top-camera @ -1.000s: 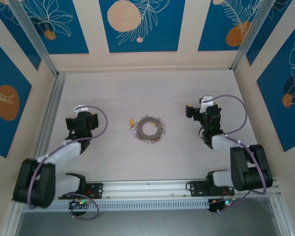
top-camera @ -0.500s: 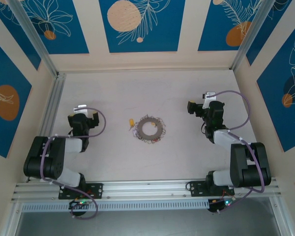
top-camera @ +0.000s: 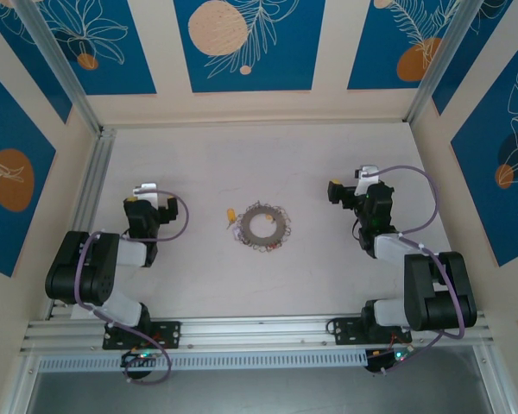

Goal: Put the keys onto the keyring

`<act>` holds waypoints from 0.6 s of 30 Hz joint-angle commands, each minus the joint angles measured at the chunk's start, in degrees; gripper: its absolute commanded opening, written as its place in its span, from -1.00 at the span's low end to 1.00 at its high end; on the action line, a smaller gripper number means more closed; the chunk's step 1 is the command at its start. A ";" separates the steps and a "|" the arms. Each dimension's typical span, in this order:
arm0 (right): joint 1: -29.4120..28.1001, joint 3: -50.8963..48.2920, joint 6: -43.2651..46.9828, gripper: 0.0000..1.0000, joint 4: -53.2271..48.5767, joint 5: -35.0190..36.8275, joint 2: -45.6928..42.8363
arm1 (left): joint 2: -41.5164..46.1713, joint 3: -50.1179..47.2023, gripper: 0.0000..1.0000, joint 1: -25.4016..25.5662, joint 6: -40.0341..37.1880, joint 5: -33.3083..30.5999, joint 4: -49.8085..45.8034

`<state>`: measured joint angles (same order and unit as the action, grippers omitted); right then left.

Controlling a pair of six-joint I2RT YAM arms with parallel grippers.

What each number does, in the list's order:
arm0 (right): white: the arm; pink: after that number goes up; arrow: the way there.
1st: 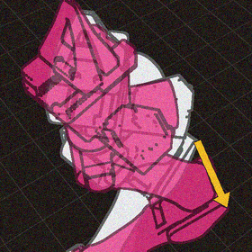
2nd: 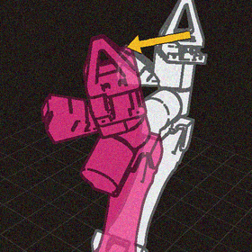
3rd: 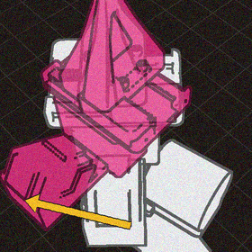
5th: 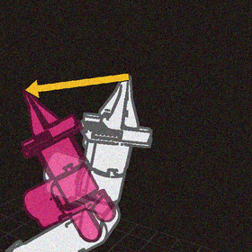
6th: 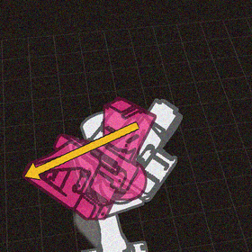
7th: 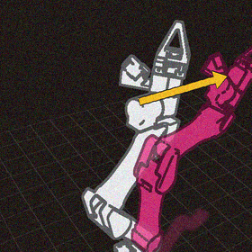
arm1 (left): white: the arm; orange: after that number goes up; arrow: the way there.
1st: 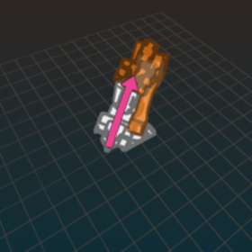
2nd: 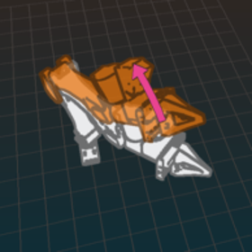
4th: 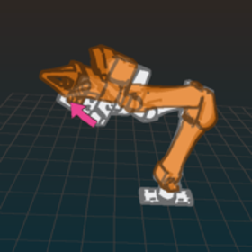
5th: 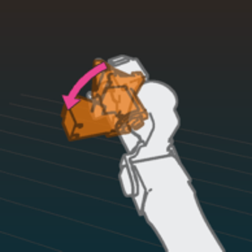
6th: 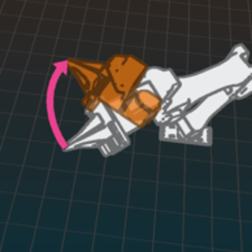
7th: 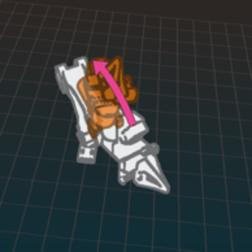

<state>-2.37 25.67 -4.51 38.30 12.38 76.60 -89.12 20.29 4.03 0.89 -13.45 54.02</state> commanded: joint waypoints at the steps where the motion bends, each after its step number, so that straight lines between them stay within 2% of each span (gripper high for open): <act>1: 0.51 1.45 -0.06 0.99 -0.96 -1.00 -1.34 | -0.25 -0.35 1.00 0.25 -1.06 1.08 2.29; 3: 1.33 1.76 -0.74 0.98 -5.00 -1.70 -2.74 | -0.26 -0.34 1.00 0.27 -1.08 1.09 2.29; 5: 1.50 0.03 -1.75 0.99 -4.09 -1.96 -3.31 | -0.32 -0.26 1.00 0.23 -1.06 1.06 2.24; 8: 1.52 0.06 -2.15 0.99 -3.16 -2.34 0.40 | -0.34 -0.17 1.00 0.27 -1.07 1.10 1.98; 13: 0.05 -5.66 -1.22 0.98 14.17 0.34 8.89 | -0.35 -0.15 1.00 0.23 -1.11 1.09 1.91; 18: 0.63 -3.07 -3.31 0.99 9.70 2.98 10.51 | -0.30 -0.19 1.00 0.21 -1.06 1.06 1.96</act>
<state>-1.91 21.63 -6.39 44.16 12.58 87.72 -89.10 20.29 4.03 0.89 -13.45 54.06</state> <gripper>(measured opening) 0.993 0.998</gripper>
